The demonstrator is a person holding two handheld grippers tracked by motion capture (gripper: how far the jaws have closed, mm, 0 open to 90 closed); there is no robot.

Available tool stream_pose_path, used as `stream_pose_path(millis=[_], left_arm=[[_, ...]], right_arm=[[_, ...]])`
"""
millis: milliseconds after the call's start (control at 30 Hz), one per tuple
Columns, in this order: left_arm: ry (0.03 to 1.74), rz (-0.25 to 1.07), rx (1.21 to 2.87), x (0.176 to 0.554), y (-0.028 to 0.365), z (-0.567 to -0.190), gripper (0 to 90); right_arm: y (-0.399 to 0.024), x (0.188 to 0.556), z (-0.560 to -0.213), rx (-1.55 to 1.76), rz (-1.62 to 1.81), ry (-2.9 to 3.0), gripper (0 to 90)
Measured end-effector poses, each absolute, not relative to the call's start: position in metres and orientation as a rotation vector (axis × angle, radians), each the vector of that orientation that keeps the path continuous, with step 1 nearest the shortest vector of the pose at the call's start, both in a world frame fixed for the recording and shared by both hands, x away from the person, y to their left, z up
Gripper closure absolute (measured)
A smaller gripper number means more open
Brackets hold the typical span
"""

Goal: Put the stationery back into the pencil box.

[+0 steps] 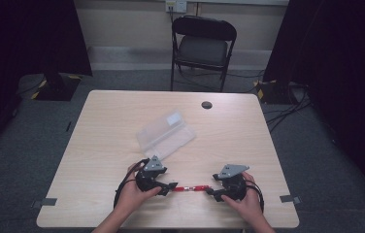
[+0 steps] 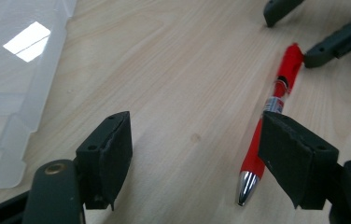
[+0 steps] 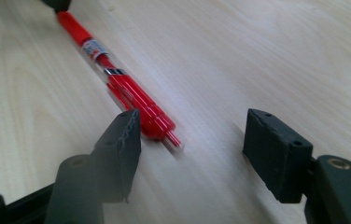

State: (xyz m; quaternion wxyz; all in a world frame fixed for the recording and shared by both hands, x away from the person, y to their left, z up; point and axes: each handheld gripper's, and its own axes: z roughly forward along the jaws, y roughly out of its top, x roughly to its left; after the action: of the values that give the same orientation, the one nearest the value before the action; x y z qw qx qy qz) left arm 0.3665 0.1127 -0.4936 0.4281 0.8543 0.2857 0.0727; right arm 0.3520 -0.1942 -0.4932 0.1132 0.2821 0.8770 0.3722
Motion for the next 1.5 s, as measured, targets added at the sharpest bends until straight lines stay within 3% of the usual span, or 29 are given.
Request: stream_pose_path(millis=[333, 867, 1000, 1100, 1500], left_arm=[[0.667, 0.169, 2.142, 0.364, 0.109, -0.496, 31.2], [0.606, 0.157, 2.176, 0.358, 0.100, -0.499, 35.5], [0.539, 0.229, 2.206, 0.354, 0.097, -0.499, 54.0], [0.539, 0.212, 2.233, 0.352, 0.097, -0.495, 77.5], [0.600, 0.231, 2.166, 0.358, 0.110, -0.479, 80.9]], right_arm=[[-0.205, 0.362, -0.500, 0.941, 1.093, 2.446, 23.3], [-0.207, 0.364, -0.500, 0.985, 1.080, 2.417, 21.7], [-0.207, 0.364, -0.500, 0.985, 1.080, 2.417, 21.7], [-0.208, 0.363, -0.500, 0.989, 1.075, 2.415, 21.7], [-0.209, 0.363, -0.500, 0.996, 1.079, 2.412, 21.6]])
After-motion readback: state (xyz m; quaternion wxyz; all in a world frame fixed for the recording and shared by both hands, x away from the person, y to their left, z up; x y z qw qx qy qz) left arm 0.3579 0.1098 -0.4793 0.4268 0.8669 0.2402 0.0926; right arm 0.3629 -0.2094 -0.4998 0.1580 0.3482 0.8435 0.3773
